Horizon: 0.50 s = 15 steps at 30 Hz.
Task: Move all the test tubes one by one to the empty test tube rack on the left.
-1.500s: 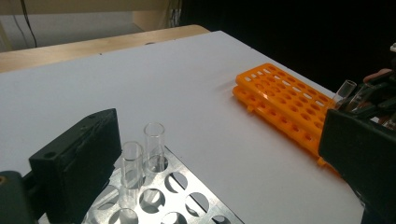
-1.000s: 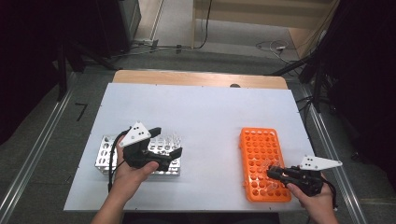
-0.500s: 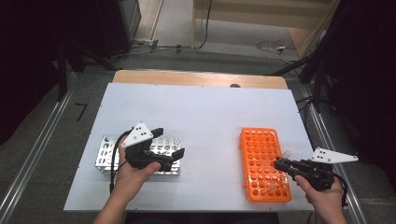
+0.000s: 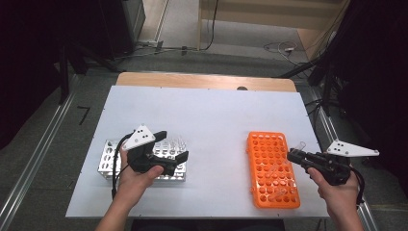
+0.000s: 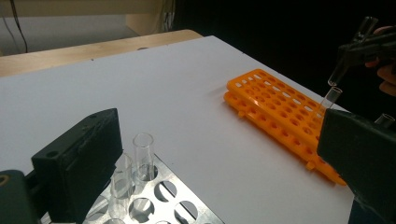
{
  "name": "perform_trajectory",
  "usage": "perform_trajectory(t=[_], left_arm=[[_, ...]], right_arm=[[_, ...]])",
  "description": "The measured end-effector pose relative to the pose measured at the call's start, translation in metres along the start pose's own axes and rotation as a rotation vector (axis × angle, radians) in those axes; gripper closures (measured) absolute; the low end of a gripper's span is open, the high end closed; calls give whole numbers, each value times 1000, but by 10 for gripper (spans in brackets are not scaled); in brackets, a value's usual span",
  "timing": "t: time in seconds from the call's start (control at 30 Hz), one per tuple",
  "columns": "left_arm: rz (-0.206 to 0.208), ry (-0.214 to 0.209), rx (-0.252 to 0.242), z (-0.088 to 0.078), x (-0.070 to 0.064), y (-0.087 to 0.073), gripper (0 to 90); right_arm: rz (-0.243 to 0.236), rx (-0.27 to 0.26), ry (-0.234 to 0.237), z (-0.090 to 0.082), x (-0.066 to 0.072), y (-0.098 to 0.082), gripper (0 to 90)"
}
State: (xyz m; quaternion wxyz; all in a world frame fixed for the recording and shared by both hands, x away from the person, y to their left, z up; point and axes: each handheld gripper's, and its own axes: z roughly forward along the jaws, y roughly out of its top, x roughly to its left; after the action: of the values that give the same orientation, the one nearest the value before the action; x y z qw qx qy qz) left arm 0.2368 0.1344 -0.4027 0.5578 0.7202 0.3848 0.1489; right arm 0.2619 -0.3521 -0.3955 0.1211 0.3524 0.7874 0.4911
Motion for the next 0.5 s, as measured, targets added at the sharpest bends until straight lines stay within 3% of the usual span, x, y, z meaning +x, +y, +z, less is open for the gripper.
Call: perform_trajectory(t=[0.5], left_arm=[[0, -5, 3, 0, -1, 0, 0]], right_arm=[[-29, -40, 12, 14, 7, 29, 737]])
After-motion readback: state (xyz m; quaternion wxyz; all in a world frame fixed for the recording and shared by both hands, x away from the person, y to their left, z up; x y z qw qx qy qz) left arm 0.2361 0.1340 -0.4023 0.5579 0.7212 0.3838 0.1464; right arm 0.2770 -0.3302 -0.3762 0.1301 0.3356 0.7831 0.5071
